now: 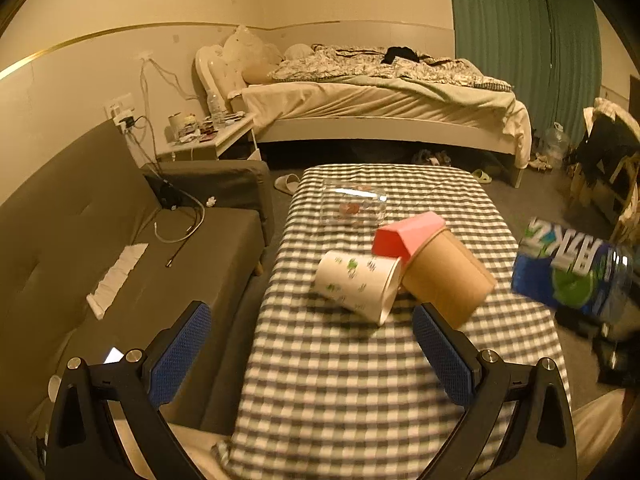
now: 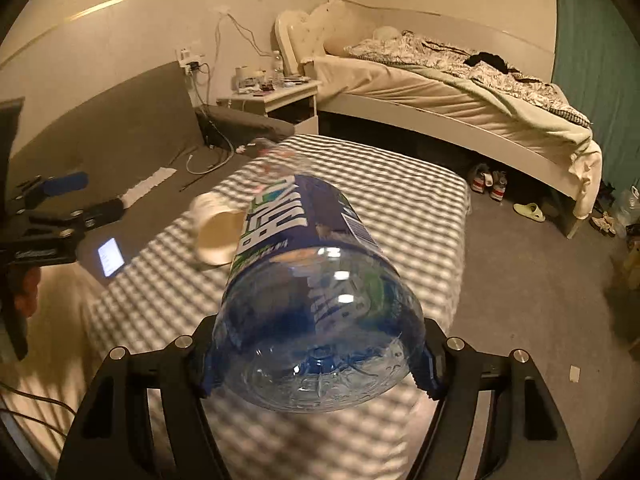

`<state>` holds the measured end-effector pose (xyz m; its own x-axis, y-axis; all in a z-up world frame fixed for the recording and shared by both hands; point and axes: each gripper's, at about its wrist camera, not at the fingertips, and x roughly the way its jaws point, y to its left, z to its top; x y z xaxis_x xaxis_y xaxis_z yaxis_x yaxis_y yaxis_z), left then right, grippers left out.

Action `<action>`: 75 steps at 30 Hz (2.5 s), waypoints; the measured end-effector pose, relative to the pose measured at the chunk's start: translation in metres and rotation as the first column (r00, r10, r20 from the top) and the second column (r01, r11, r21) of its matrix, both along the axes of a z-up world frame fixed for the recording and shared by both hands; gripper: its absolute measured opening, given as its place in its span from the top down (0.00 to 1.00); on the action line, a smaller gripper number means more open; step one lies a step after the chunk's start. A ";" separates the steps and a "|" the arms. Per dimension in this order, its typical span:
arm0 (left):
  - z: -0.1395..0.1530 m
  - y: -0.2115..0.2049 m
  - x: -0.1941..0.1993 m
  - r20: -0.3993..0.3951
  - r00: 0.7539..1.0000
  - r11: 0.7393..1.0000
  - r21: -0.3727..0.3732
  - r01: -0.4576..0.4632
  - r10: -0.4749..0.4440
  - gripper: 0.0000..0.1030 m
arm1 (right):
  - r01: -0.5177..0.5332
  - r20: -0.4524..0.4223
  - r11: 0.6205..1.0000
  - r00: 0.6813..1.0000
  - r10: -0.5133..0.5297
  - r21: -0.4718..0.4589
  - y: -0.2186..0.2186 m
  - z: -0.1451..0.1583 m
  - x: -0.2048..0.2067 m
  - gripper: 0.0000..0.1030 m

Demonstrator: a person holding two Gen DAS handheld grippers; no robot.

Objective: Flip cup upside down

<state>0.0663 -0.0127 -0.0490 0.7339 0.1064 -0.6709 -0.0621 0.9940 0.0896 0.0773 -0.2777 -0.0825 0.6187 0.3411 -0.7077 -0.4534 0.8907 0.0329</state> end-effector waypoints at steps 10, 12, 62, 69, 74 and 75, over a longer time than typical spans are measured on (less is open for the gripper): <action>-0.009 0.041 -0.041 0.004 0.998 0.998 -0.005 -0.056 0.056 0.00 | 0.142 0.007 0.989 0.990 -0.142 -0.032 0.090 -0.054 -0.050 0.33; -0.009 0.045 -0.044 0.006 0.998 0.998 -0.007 -0.061 0.061 0.00 | 0.174 0.033 0.981 0.985 -0.172 -0.083 0.099 -0.062 -0.048 0.33; -0.026 -0.037 -0.042 -0.078 0.984 0.983 -0.104 0.153 -0.162 0.00 | 0.463 -0.028 0.886 0.886 -0.463 0.031 -0.001 -0.002 -0.073 0.29; -0.009 -0.050 -0.046 -0.049 0.983 0.978 -0.119 0.172 -0.179 0.00 | 0.473 0.000 0.880 0.881 -0.474 0.042 -0.014 0.016 -0.085 0.28; -0.006 -0.053 -0.048 -0.046 0.983 0.977 -0.122 0.173 -0.179 0.00 | 0.478 0.009 0.876 0.877 -0.480 0.064 -0.020 0.022 -0.095 0.28; -0.006 -0.053 -0.048 -0.047 0.983 0.977 -0.125 0.170 -0.177 0.00 | 0.479 0.007 0.876 0.877 -0.480 0.065 -0.021 0.022 -0.096 0.28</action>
